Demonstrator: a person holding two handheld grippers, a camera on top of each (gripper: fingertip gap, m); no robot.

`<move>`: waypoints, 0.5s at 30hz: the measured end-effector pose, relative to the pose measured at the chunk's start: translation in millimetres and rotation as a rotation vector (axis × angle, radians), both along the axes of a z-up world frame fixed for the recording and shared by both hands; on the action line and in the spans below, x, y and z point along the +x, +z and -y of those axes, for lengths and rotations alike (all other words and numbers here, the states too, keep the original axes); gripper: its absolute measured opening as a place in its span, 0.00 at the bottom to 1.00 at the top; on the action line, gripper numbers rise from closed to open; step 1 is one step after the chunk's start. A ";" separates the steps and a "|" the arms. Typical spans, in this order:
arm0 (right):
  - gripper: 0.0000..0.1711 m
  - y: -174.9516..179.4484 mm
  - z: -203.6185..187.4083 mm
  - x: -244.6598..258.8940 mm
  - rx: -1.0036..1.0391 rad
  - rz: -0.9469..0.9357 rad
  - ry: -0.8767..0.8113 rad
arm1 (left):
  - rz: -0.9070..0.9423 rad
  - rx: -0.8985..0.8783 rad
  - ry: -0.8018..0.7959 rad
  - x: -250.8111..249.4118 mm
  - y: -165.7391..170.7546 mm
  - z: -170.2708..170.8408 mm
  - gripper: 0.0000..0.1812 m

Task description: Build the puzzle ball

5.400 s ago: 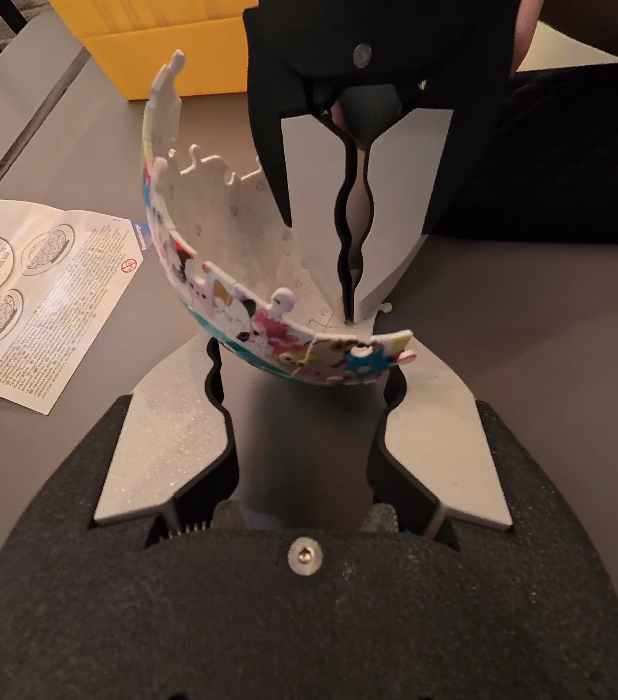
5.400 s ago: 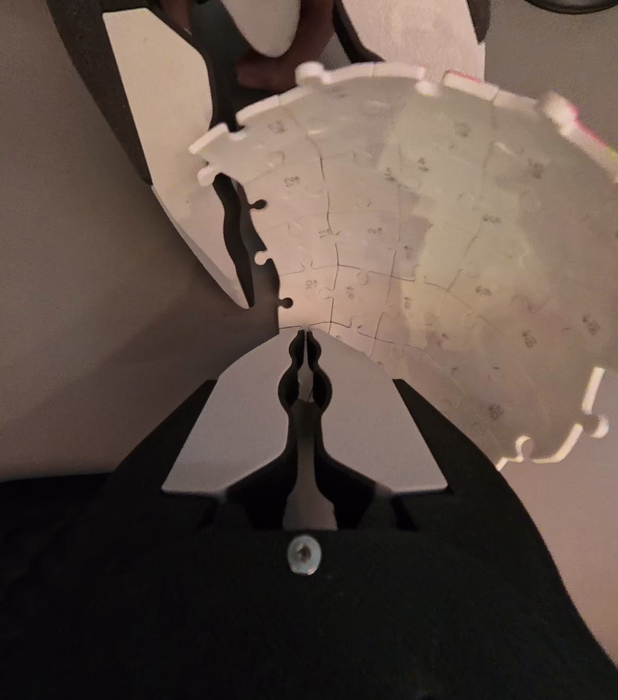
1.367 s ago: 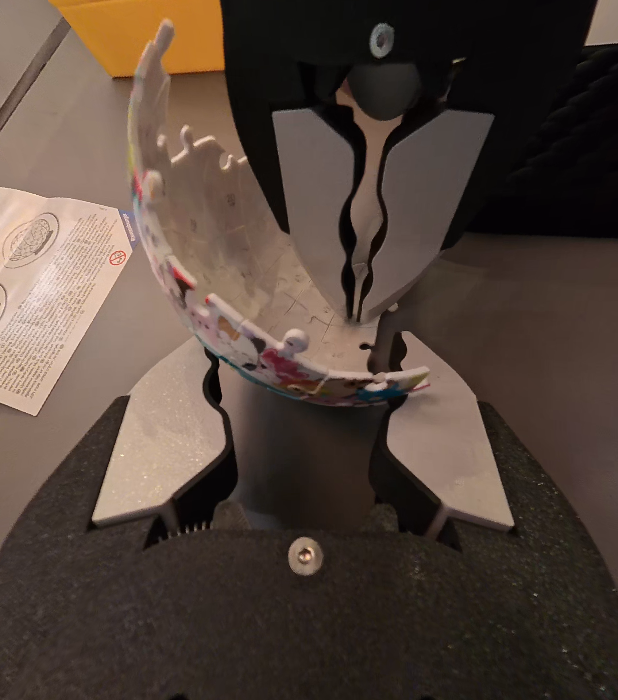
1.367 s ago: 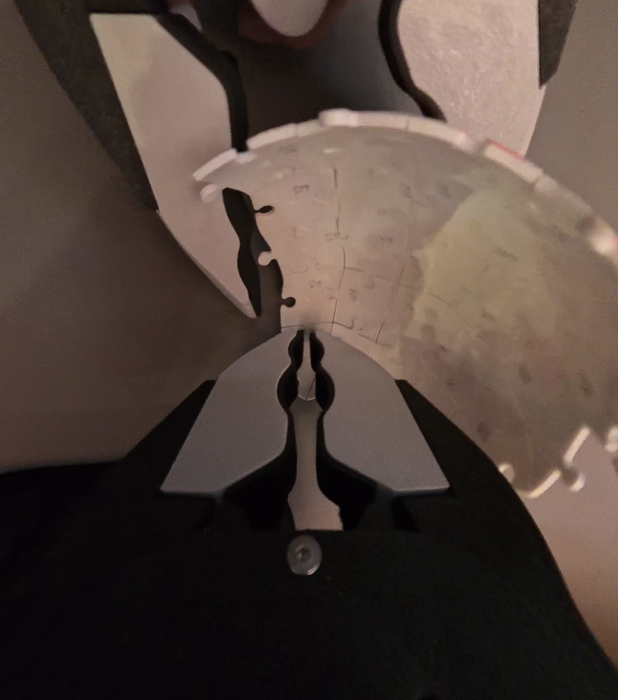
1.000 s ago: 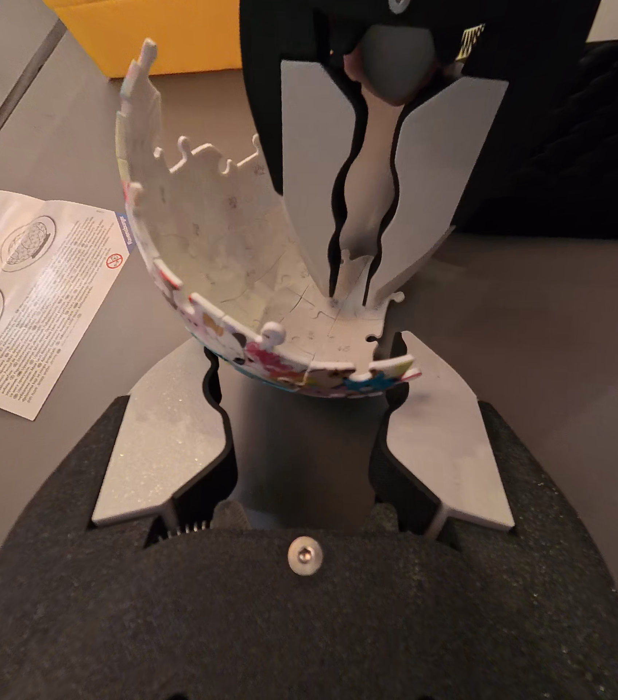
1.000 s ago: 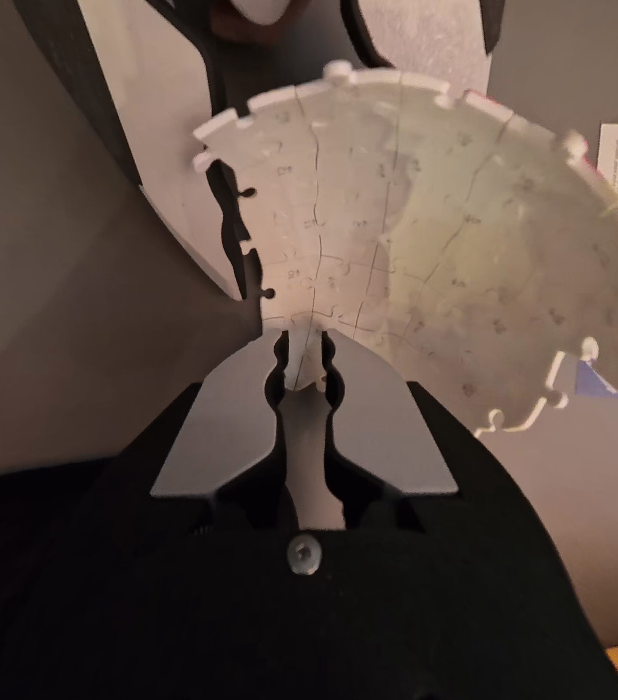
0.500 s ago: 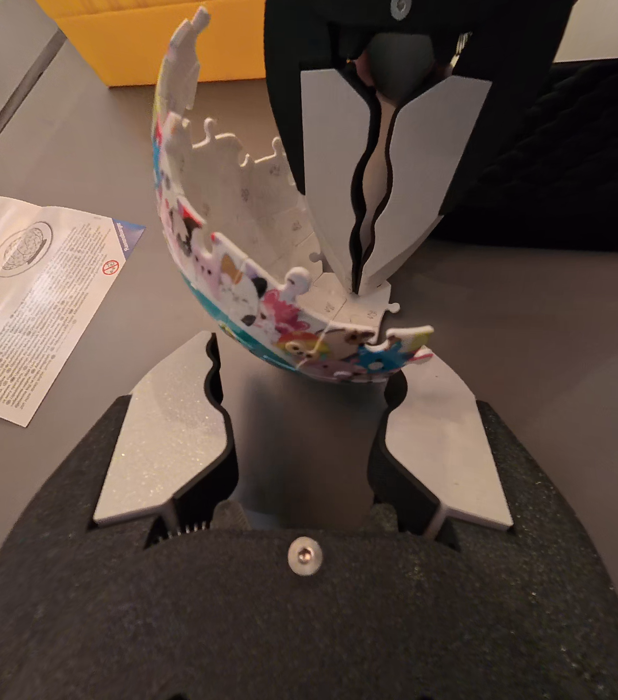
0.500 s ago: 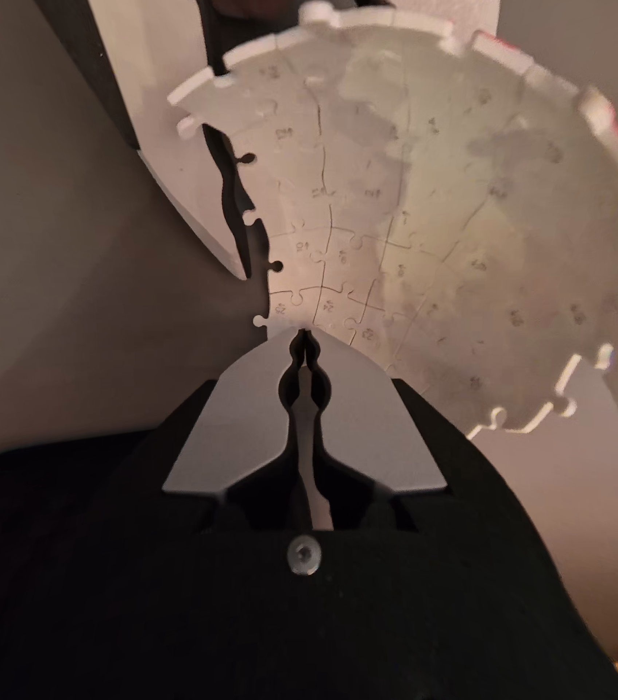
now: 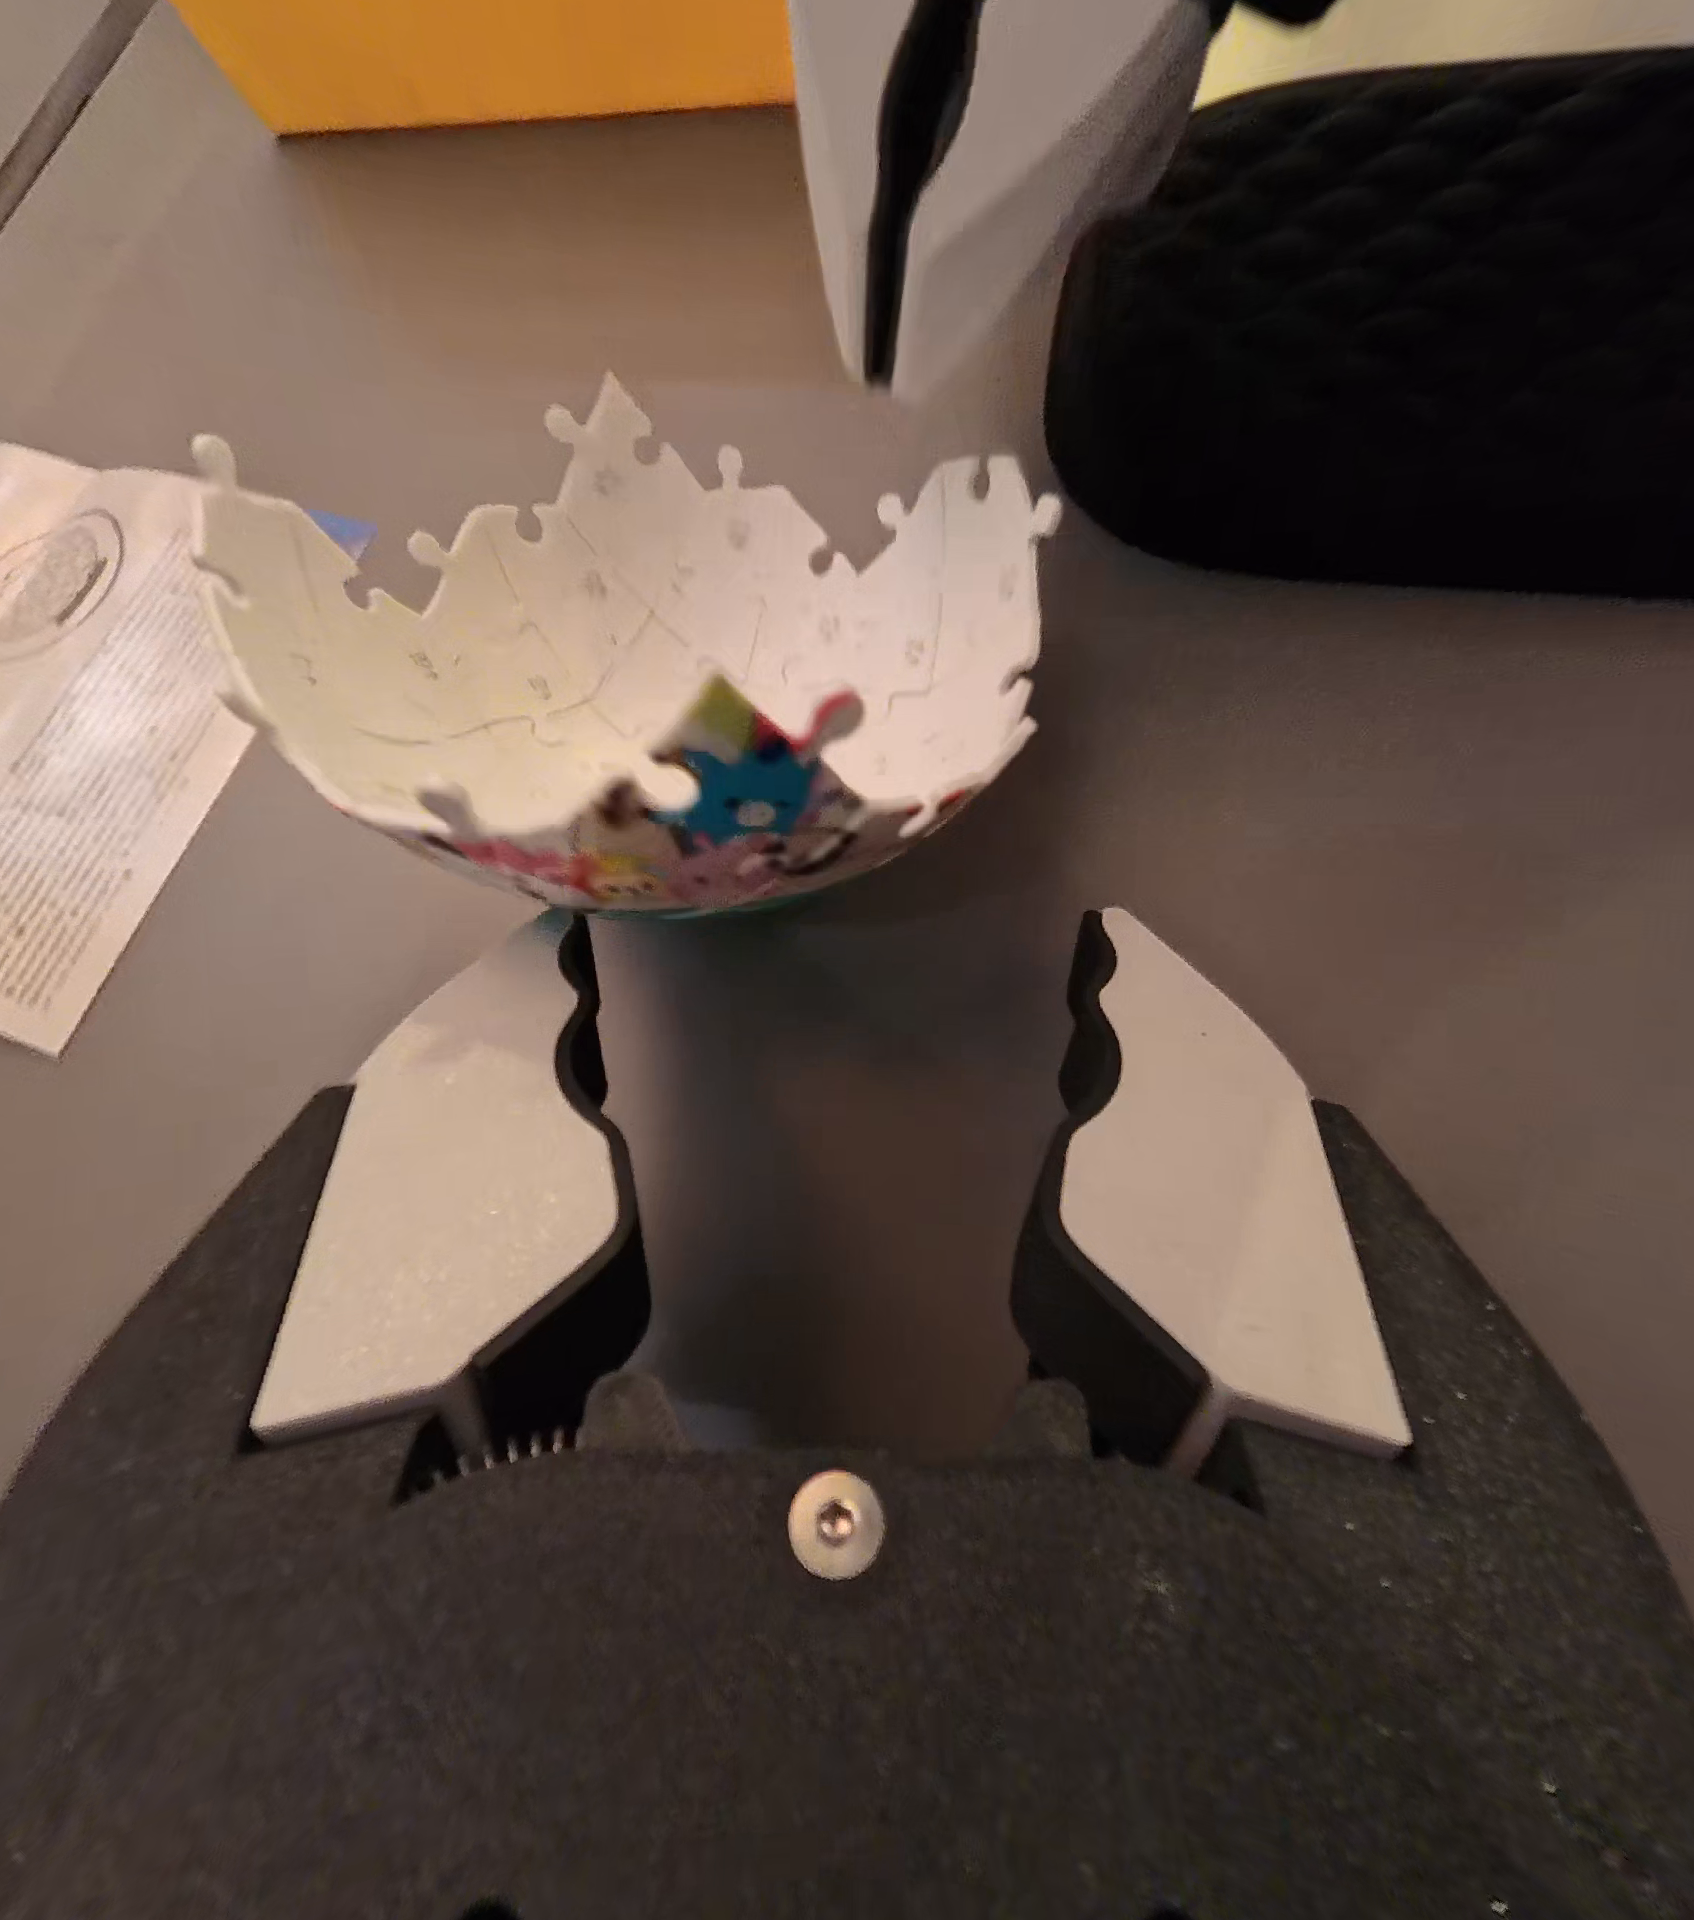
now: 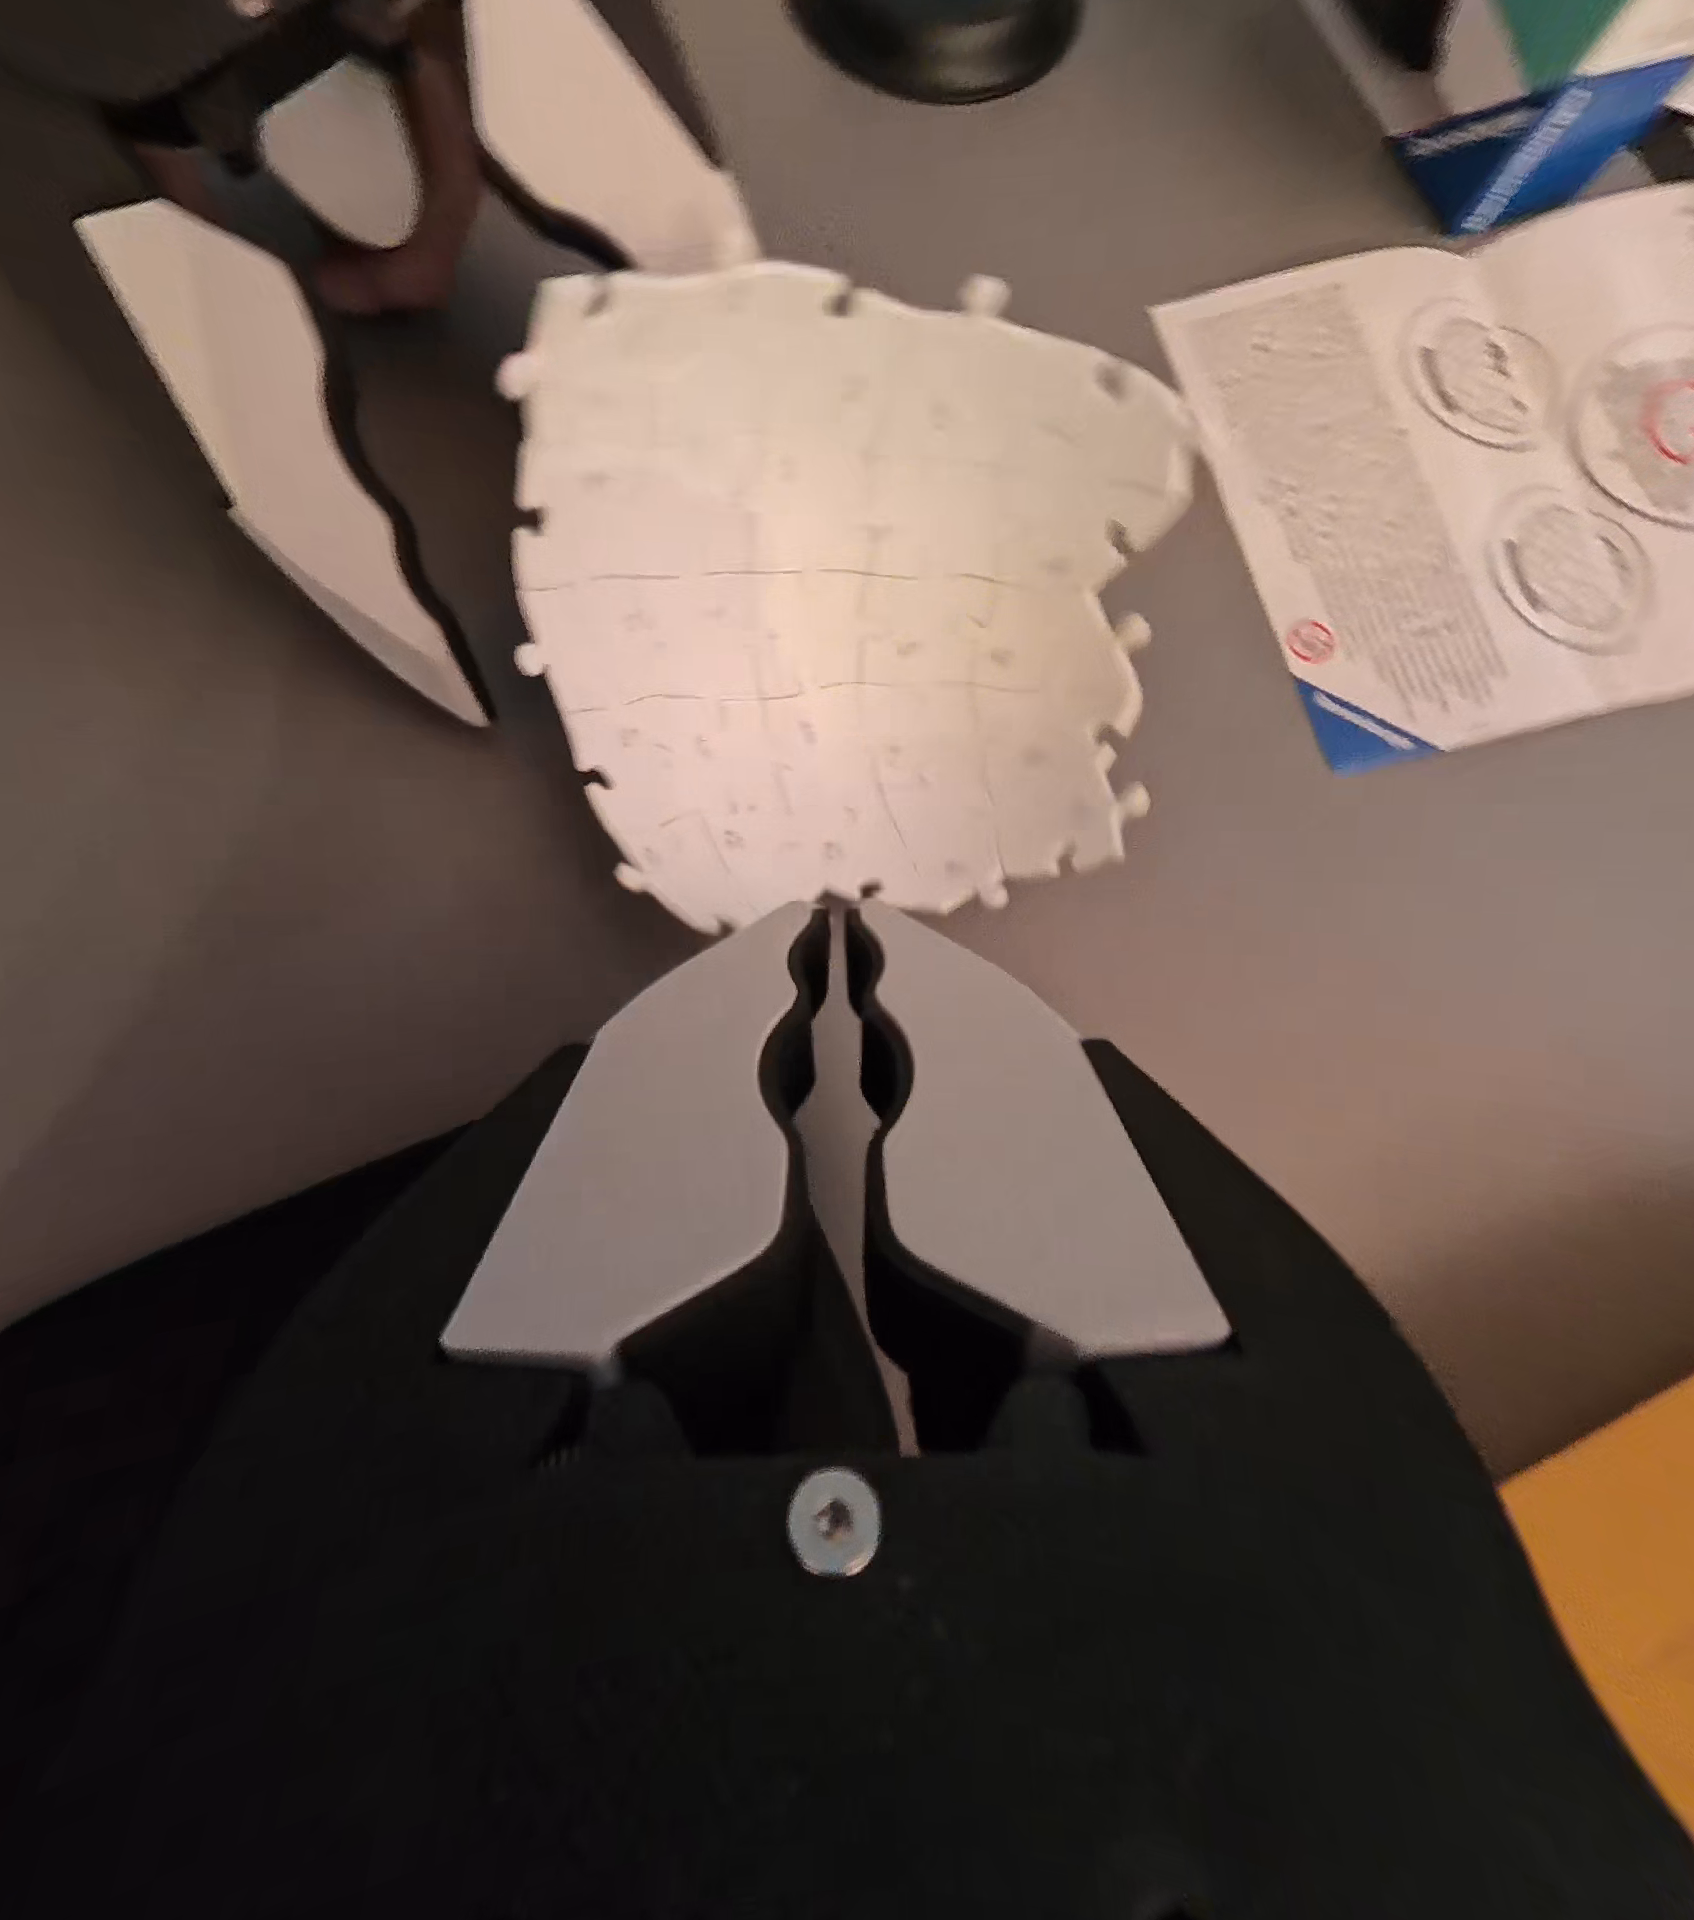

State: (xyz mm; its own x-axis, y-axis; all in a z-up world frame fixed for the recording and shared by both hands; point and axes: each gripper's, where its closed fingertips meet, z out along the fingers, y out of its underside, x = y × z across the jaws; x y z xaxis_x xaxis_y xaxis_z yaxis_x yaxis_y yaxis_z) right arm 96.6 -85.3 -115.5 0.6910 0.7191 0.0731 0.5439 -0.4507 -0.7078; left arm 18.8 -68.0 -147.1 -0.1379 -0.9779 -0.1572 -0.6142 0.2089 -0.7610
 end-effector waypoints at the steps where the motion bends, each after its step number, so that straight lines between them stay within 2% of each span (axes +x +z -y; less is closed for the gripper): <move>1: 0.03 2.4 -0.3 6.3 0.004 -0.023 -0.058 | -0.005 -0.003 0.009 -4.9 -0.4 0.1 0.48; 8: 0.16 5.2 21.6 12.6 -0.117 -0.347 -0.384 | 0.004 -0.023 0.100 -54.5 7.6 -11.8 0.48; 12: 0.24 8.2 33.4 -1.3 -0.140 -0.479 -0.454 | 0.125 -0.141 0.202 -77.5 36.9 -45.2 0.47; 15: 0.27 10.9 26.5 -3.9 -0.122 -0.551 -0.534 | 0.237 -0.290 0.254 -74.4 63.7 -70.7 0.45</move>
